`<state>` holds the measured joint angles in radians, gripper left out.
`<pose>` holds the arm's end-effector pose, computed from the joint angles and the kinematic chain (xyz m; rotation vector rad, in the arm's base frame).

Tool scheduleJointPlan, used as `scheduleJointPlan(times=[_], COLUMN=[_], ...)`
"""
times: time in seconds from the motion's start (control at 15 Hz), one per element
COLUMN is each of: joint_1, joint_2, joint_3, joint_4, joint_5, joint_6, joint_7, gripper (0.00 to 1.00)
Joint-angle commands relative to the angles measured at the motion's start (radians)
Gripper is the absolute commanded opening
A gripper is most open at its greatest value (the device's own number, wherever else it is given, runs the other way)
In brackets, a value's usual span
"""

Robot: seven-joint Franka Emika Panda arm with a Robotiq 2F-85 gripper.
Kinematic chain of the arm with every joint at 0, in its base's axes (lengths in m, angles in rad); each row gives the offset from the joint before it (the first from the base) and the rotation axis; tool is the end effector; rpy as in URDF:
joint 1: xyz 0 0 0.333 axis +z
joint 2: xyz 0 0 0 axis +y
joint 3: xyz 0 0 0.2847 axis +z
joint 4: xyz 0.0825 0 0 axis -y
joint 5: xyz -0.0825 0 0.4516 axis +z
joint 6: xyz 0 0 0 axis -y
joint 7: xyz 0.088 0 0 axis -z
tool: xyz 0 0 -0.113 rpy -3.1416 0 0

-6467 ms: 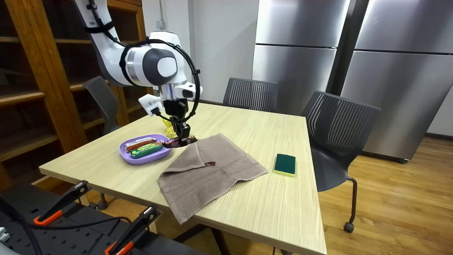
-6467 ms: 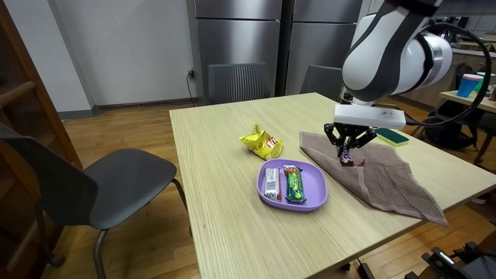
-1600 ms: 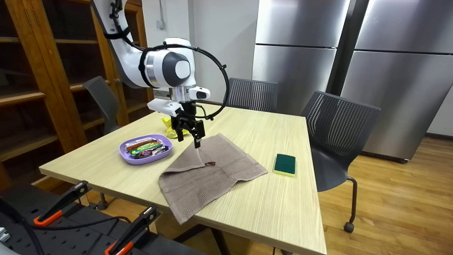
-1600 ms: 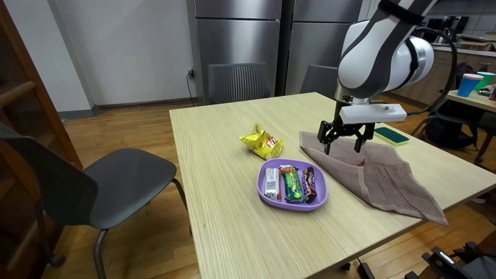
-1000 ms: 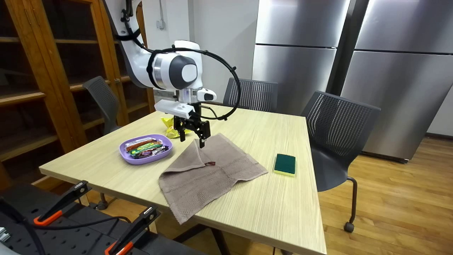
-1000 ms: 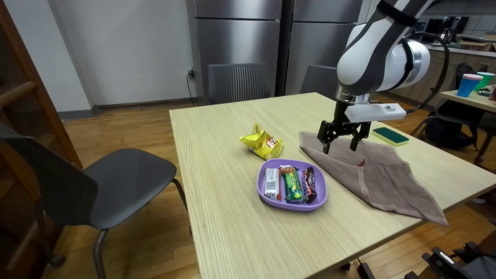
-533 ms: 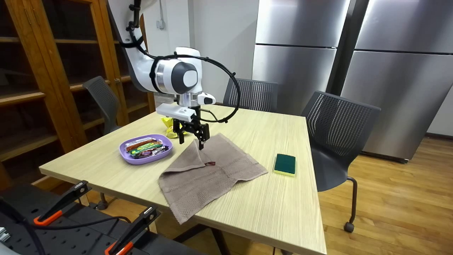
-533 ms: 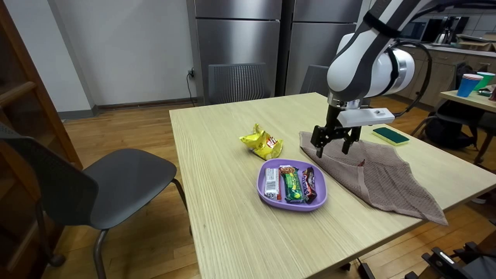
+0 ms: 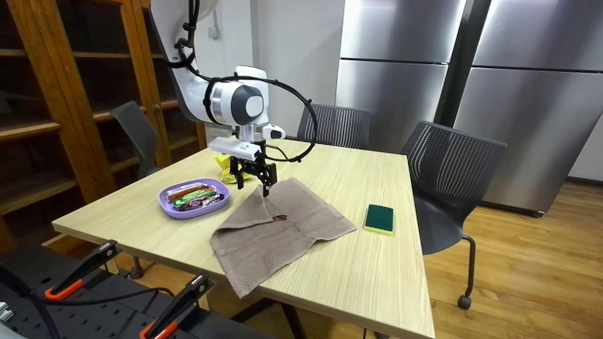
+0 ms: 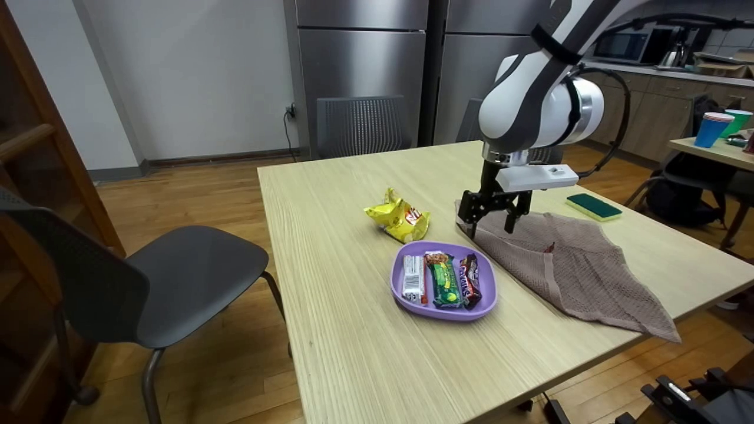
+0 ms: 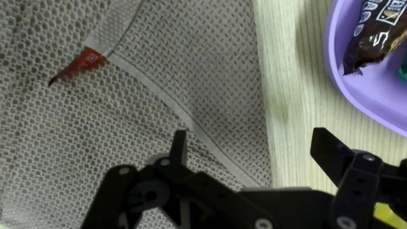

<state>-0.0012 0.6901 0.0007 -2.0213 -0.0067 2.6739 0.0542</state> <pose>0.5919 -0.0001 0.0078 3.1366 -0.0766 -0.0587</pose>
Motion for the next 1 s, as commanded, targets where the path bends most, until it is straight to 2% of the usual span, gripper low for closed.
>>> scheduleJointPlan(times=[0.0,0.87,0.93], joint_1=[-0.023,-0.023,-0.024], joint_2=[0.035,0.117,0.117], joint_3=[0.03,0.033,0.034], joint_4=[0.074,0.197,0.198], joint_5=[0.029,0.038,0.039], joint_6=[-0.064,-0.119,-0.12], joint_7=[-0.039,-0.043,-0.045], gripper=[1.0,1.0,0.9])
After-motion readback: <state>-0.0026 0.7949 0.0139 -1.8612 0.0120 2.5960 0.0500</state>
